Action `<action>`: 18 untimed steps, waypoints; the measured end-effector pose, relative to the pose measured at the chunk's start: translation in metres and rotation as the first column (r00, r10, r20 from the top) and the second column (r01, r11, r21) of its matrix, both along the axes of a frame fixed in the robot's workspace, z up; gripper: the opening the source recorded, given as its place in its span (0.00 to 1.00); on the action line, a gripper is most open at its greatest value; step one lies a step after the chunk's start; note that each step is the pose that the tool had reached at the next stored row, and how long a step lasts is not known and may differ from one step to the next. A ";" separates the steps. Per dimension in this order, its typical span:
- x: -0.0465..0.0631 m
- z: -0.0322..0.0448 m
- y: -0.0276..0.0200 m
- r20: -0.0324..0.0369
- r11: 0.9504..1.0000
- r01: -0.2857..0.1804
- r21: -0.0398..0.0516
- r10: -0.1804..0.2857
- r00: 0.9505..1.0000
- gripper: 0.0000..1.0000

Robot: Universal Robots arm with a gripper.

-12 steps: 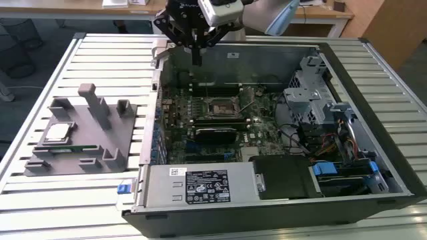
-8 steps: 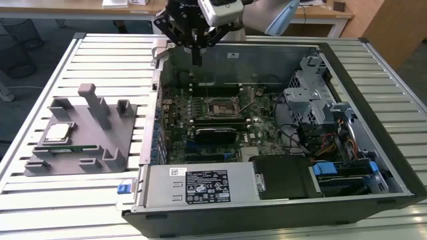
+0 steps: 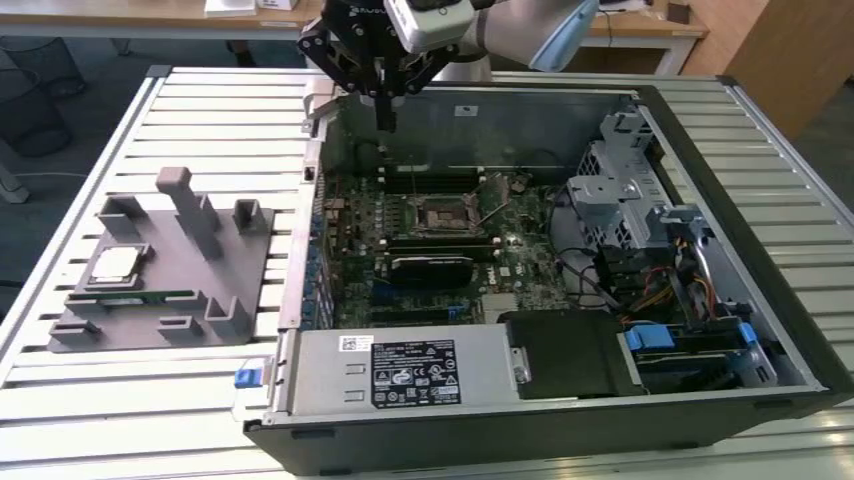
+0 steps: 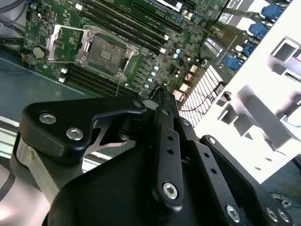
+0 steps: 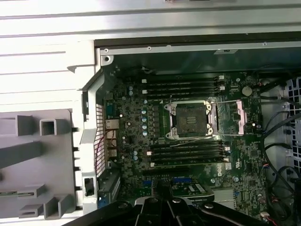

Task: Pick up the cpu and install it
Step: 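Reach for the cpu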

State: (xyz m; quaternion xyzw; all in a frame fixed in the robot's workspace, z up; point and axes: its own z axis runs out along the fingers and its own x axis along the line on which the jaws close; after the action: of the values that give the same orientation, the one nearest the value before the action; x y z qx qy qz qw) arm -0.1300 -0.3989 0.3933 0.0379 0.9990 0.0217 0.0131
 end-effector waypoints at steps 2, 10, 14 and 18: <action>-0.003 0.0000 0.0000 0.000 1.000 0.000 0.000 0.000 1.000 0.11; -0.014 0.0000 0.0001 0.000 1.000 0.000 0.000 0.000 1.000 0.11; -0.022 -0.0001 0.0004 0.000 1.000 0.000 0.000 0.000 1.000 0.11; -0.030 -0.0001 0.0005 0.000 1.000 0.000 0.000 0.000 1.000 0.11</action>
State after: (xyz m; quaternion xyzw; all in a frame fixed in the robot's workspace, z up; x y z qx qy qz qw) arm -0.1598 -0.3984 0.3932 0.0378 0.9990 0.0217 0.0131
